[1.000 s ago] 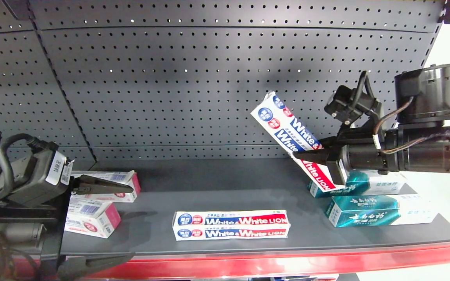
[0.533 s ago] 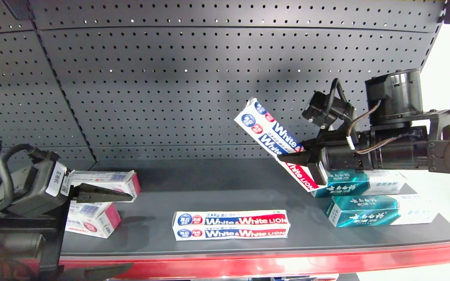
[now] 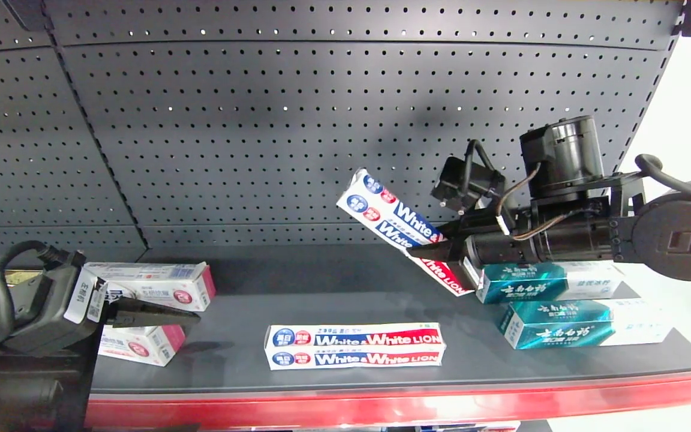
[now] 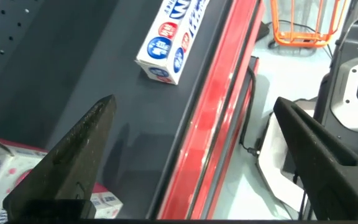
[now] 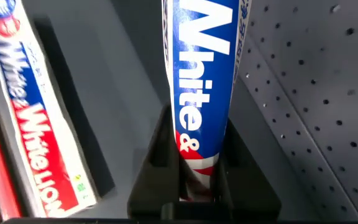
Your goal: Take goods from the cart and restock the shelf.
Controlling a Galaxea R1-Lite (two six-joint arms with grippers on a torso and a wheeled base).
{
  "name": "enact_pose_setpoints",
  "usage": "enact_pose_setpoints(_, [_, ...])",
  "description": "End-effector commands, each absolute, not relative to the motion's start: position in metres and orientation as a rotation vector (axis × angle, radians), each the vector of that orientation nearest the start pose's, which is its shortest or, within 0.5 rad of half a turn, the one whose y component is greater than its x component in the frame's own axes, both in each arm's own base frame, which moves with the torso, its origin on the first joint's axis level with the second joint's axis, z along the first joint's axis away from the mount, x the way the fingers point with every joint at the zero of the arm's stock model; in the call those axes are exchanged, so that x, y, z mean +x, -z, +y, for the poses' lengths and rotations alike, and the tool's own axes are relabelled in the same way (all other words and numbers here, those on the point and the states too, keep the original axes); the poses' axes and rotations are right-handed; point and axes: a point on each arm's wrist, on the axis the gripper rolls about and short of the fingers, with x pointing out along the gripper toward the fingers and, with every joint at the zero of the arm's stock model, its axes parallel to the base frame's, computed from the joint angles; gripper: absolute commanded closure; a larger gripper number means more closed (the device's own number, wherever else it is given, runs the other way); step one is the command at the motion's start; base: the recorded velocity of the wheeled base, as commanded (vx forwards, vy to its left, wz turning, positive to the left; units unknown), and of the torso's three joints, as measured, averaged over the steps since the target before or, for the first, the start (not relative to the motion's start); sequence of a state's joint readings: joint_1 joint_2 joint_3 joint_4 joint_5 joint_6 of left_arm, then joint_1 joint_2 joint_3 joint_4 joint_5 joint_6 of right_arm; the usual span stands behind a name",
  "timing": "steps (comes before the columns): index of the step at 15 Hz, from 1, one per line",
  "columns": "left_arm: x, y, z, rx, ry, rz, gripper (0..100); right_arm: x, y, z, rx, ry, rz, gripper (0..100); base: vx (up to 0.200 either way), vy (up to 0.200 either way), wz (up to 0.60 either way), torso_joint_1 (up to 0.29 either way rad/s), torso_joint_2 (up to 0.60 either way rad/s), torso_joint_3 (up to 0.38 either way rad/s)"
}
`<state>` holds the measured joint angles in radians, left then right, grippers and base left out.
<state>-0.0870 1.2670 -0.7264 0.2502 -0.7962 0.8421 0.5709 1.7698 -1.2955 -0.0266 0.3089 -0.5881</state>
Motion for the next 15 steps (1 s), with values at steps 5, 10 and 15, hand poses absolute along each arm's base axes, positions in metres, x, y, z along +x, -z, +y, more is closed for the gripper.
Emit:
enact_pose_setpoints(5, [0.157,-0.187,-0.03,0.46,1.088,0.374,0,0.29,-0.241,0.2,-0.66,-1.025,0.267,100,0.0,0.0,0.0,0.0,0.0,0.0])
enact_pose_setpoints(10, [0.156,-0.187,-0.03,0.461,1.09,0.373,0,0.3,-0.236,0.204,-0.708,-1.068,0.357,100,0.0,0.0,0.0,0.0,0.0,0.0])
enact_pose_setpoints(15, [0.154,-0.185,-0.03,0.457,1.09,0.379,0,0.303,-0.229,0.206,-0.721,-1.08,0.377,100,0.0,0.0,0.0,0.0,0.0,0.0])
